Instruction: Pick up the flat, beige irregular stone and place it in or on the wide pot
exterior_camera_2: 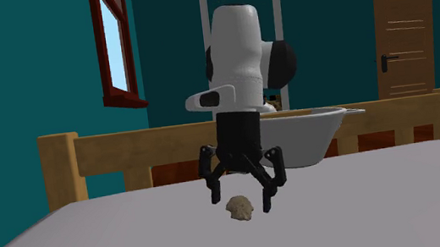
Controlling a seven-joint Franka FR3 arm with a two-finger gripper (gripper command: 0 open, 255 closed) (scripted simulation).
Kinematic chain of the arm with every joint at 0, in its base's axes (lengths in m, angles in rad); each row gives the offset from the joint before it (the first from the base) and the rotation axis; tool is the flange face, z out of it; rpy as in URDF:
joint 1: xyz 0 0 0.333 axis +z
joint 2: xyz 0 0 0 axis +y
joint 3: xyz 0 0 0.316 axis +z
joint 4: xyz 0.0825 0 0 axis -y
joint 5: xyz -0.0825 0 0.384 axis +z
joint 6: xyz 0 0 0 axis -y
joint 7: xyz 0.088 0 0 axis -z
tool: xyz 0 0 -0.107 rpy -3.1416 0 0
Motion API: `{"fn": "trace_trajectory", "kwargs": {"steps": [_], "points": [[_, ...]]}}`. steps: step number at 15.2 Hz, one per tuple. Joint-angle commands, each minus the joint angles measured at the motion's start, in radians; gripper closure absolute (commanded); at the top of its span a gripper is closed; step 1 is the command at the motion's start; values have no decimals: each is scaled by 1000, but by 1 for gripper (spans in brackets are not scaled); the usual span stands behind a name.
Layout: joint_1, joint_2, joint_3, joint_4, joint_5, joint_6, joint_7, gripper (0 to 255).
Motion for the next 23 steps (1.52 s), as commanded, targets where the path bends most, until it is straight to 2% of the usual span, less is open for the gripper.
{"fn": "trace_trajectory", "kwargs": {"steps": [1, 3, 4, 13, 23], "points": [[0, 0, 0, 0, 0, 1, 0, 0], [0, 0, 0, 0, 0, 0, 0, 0], [0, 0, 0, 0, 0, 0, 0, 255], [0, 0, 0, 0, 0, 1, 0, 255], [-1, -38, 13, 79, 25, -113, -23, 255]]}}
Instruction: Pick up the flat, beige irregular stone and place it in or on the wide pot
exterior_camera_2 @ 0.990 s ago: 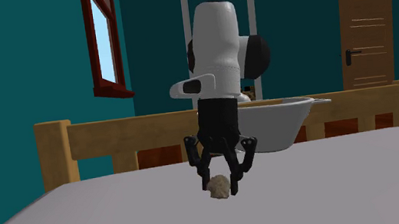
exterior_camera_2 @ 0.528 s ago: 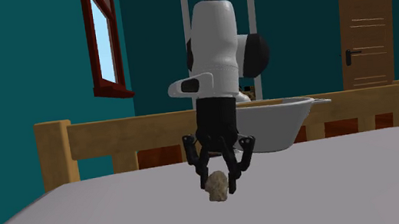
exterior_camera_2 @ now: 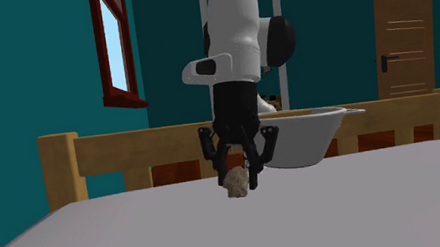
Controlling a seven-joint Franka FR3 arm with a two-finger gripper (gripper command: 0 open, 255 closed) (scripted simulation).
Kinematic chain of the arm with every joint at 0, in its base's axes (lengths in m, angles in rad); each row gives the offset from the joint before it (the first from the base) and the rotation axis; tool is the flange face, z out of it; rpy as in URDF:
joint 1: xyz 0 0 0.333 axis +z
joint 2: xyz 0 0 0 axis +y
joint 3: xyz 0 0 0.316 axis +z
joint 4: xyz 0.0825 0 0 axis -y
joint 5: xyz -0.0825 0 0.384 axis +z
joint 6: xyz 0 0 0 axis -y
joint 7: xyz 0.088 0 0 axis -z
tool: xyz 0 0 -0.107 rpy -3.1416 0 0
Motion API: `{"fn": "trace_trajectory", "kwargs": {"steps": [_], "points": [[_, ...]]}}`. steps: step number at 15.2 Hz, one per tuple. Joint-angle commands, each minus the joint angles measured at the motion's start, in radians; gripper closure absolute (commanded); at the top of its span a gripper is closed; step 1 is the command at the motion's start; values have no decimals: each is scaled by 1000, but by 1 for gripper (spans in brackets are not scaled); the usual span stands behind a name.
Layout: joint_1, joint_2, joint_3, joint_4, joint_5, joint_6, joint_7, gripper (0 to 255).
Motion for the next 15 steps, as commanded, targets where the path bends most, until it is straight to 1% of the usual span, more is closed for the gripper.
{"fn": "trace_trajectory", "kwargs": {"steps": [1, 15], "points": [[1, -5, 2, 19, 4, -24, -5, 255], [16, -17, 11, 191, 19, -204, -30, 255]]}}
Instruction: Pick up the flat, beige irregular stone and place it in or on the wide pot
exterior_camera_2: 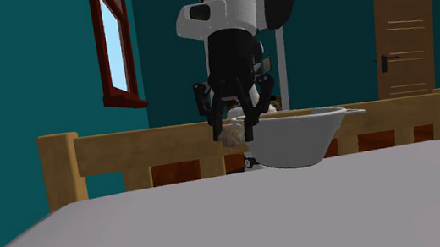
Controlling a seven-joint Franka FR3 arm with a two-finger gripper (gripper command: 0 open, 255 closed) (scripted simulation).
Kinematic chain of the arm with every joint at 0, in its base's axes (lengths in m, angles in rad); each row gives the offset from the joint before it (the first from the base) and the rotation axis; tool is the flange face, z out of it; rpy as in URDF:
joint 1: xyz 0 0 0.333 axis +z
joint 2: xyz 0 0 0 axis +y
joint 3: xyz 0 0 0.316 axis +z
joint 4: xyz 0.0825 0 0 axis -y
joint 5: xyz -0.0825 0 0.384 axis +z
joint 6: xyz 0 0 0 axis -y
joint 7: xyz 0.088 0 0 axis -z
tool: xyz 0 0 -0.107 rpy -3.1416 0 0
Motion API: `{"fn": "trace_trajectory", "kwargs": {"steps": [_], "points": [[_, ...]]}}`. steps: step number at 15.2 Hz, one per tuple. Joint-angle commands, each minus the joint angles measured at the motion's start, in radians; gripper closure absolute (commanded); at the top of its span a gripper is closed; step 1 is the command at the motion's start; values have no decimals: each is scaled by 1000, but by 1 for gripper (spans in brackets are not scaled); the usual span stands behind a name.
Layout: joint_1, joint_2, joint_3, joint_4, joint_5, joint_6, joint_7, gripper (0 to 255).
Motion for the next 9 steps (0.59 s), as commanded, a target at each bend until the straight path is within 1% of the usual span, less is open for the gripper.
{"fn": "trace_trajectory", "kwargs": {"steps": [1, 9], "points": [[3, 2, 0, 31, 0, -29, -4, 255], [27, 26, 1, 176, -5, -149, -16, 255]]}}
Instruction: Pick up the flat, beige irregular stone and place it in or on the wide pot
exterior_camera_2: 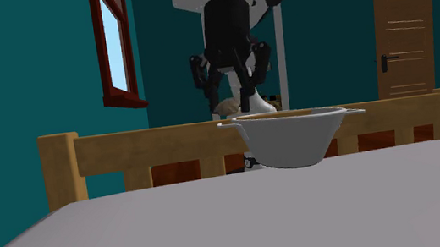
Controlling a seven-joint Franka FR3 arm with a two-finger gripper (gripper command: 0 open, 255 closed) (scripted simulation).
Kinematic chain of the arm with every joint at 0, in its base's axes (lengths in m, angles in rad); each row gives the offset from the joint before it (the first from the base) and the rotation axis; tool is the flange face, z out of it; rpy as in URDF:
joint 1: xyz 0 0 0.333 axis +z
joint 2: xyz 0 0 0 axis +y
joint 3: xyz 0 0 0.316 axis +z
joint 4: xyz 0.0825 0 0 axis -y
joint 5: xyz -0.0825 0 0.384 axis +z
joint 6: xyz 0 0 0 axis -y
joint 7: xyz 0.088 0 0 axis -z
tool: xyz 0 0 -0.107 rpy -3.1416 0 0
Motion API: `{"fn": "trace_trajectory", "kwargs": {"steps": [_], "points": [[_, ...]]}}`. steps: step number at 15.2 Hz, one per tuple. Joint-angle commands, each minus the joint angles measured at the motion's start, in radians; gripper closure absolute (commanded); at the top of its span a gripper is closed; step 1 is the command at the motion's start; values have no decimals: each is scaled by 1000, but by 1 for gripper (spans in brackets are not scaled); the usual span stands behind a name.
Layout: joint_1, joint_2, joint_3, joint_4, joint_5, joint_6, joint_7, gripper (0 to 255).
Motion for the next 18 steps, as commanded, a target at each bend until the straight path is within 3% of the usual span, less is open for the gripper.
{"fn": "trace_trajectory", "kwargs": {"steps": [1, 7, 11, 18], "points": [[9, 11, 0, 44, -4, -33, -2, 255], [37, 48, -3, 178, -17, -129, -11, 255], [-36, -178, 27, -152, 63, -16, 10, 255], [-77, -493, 40, -525, 204, 74, 1, 255]]}}
